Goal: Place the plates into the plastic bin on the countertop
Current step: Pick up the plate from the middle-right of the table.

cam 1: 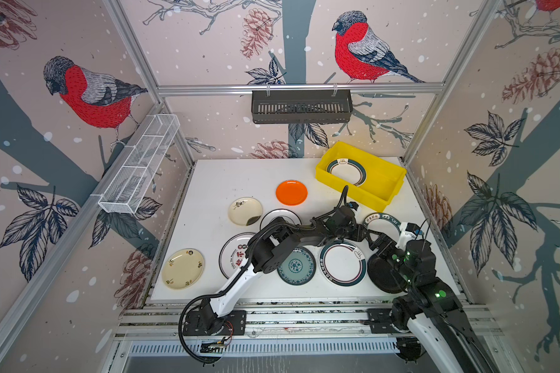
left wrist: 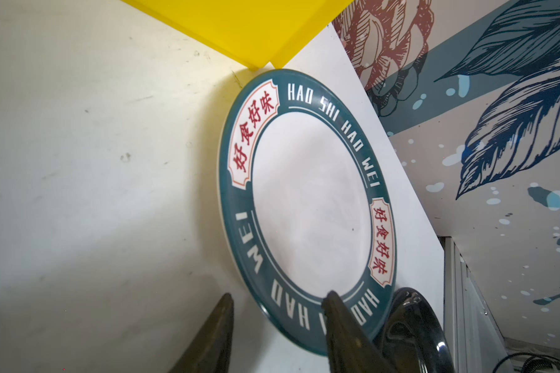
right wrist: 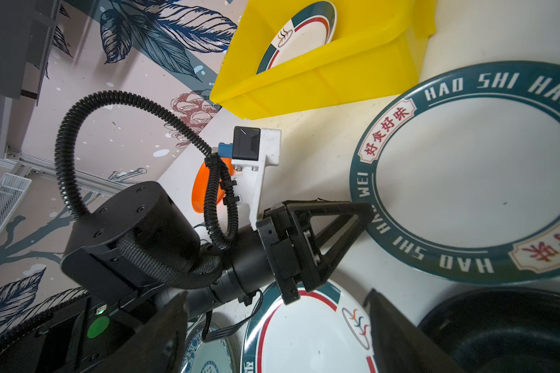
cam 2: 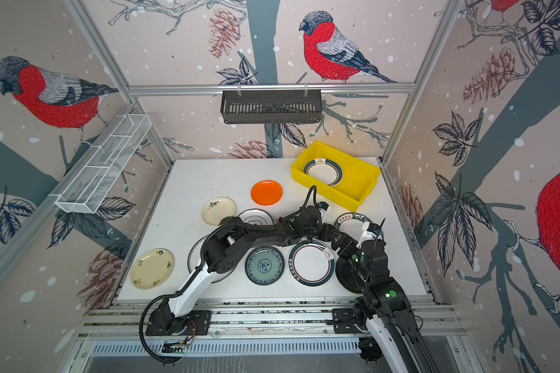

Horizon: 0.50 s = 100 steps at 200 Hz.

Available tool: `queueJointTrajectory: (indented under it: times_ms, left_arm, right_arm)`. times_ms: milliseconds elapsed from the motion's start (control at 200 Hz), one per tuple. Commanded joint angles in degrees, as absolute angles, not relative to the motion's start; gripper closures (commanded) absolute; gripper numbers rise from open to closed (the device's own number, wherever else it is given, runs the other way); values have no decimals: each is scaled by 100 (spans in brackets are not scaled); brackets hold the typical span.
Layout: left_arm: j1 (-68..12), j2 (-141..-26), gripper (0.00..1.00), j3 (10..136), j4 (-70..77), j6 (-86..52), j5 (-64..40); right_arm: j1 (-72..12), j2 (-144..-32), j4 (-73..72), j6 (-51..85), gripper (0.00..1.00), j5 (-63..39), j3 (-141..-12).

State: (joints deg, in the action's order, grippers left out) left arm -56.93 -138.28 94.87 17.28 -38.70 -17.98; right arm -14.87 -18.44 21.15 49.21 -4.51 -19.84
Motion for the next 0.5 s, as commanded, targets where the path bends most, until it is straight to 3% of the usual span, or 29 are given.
queueJointTrajectory:
  times_ms: [0,315,495]
  left_arm:
    - [-5704,-13895,53,9599,1669,-3953,-1750]
    - [-5713,-14103,56,9826,1658,-4120,-1784]
    - [-5722,-14227,64,9984,1583,-4144,-1771]
  right_arm:
    - [-1474,-1820,2204,4821,13,-376,-2039]
    - [-1447,-1764,2241,4792,13,-355,-1995]
    - [-1428,-1732,2292,4744,13,-339,-1991]
